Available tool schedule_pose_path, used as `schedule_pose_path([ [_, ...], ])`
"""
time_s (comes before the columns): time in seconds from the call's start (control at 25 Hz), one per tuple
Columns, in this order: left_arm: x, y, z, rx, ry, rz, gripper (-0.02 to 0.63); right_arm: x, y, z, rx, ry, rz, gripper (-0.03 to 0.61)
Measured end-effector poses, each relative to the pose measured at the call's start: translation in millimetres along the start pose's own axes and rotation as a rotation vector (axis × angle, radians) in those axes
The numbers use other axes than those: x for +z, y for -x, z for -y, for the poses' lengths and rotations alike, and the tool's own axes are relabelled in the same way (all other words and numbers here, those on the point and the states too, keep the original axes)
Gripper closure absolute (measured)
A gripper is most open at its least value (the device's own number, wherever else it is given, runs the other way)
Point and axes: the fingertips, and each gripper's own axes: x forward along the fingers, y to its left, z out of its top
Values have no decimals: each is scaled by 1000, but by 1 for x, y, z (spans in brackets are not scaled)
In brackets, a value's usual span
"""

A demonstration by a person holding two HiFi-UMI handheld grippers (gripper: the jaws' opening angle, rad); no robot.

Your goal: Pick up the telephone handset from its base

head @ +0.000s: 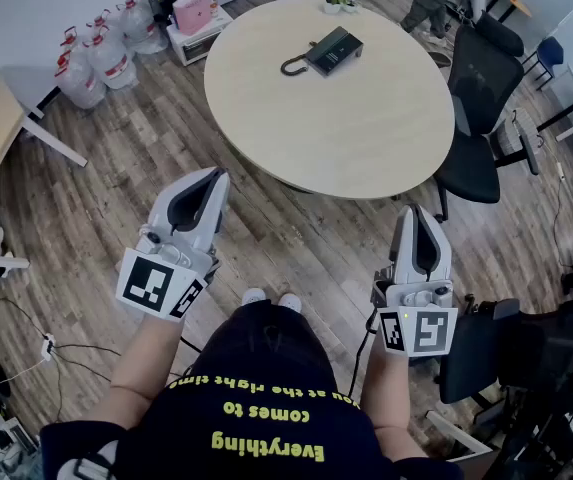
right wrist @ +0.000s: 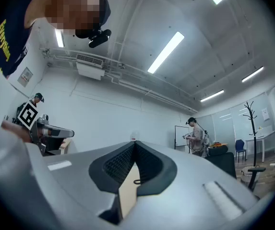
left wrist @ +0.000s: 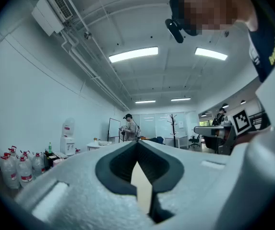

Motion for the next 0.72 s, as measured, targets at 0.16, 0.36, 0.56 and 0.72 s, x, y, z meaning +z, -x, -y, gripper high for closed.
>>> schedule_pose_path([
  [0.16, 4, -5, 13, 18, 0, 5, 611, 8, 11, 10, 12, 8, 4, 566],
  [0.36, 6, -16, 31, 7, -8, 0, 611, 7, 25, 28, 9, -10, 7, 566],
  [0.56, 3, -27, 54, -5, -16, -15, 611, -5, 33, 43, 36, -54, -22, 566],
  [0.72, -2, -37, 64, 19, 7, -8, 609, -11, 32, 45, 90, -120, -30, 566],
])
